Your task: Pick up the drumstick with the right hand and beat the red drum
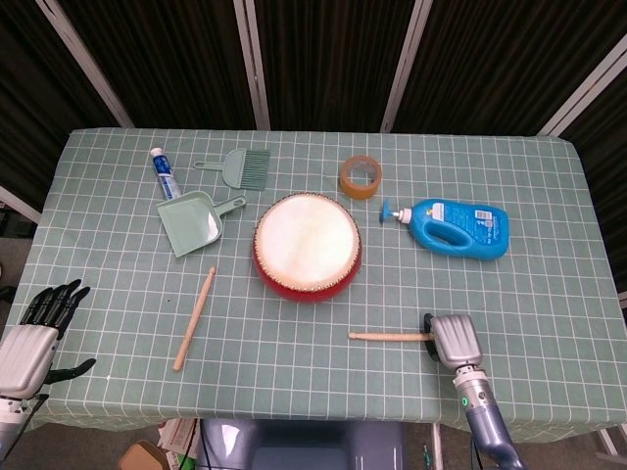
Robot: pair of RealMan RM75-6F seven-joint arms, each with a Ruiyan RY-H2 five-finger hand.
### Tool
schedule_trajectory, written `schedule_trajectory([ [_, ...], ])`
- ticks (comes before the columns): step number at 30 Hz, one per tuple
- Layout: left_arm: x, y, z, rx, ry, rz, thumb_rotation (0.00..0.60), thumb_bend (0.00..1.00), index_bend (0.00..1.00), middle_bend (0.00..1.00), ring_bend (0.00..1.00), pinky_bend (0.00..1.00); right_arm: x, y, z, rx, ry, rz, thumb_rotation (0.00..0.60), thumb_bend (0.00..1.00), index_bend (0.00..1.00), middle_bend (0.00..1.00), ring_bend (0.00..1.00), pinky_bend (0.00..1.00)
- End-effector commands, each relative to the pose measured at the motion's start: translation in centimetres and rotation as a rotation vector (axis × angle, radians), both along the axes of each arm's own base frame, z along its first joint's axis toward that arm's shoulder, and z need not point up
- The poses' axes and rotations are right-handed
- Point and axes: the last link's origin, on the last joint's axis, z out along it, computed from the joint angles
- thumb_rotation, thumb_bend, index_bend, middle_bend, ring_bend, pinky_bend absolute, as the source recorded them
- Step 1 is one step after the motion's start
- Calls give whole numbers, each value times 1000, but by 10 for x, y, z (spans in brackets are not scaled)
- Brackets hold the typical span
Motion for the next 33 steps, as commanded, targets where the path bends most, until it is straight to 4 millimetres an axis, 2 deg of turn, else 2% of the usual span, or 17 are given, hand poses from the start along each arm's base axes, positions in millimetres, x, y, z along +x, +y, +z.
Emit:
schedule_trajectory([
  [1, 0, 0, 0, 0, 0, 0, 600, 0, 0, 0, 0, 3, 3, 0, 4, -10, -17, 8, 600, 782, 896, 1000, 1000, 938],
  [8, 0, 0, 0, 2, 0, -2, 600, 0, 0, 0, 0, 3, 17, -5, 24, -54, -55, 49, 600, 804, 925, 1000, 1000, 937],
  [14, 0, 0, 0, 3, 3, -3, 600, 0, 0, 0, 0, 3, 32, -16, 52, -134, -116, 55, 600, 804, 933, 1000, 1000, 937],
  [26, 0, 0, 0, 1, 0, -3, 600, 0, 0, 0, 0, 3, 60, -45, 110, -288, -291, -11, 600, 804, 944, 1000, 1000, 937],
  [33, 1, 0, 0, -3, -4, -4, 600, 0, 0, 0, 0, 3, 81, -63, 128, -322, -368, -28, 600, 806, 946, 1000, 1000, 938],
])
